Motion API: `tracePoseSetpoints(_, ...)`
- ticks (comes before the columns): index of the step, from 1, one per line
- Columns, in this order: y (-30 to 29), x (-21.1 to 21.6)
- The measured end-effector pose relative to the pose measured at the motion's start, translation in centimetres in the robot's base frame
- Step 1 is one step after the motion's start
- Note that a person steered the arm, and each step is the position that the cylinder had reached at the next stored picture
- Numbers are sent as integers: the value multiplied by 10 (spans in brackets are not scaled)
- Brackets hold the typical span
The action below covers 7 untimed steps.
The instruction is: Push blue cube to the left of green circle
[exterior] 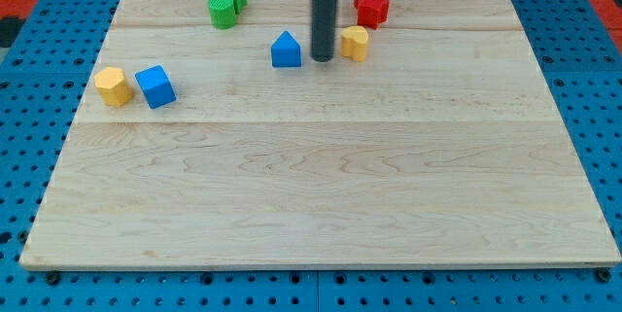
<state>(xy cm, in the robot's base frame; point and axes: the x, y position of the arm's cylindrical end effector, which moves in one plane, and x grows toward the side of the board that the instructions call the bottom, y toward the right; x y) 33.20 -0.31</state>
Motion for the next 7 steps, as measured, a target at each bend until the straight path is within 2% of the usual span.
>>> tracePoseSetpoints(2, -31, -20)
tracePoseSetpoints(3, -17, -43)
tracePoseSetpoints(5, -91, -44)
tracePoseSetpoints(7, -71, -14)
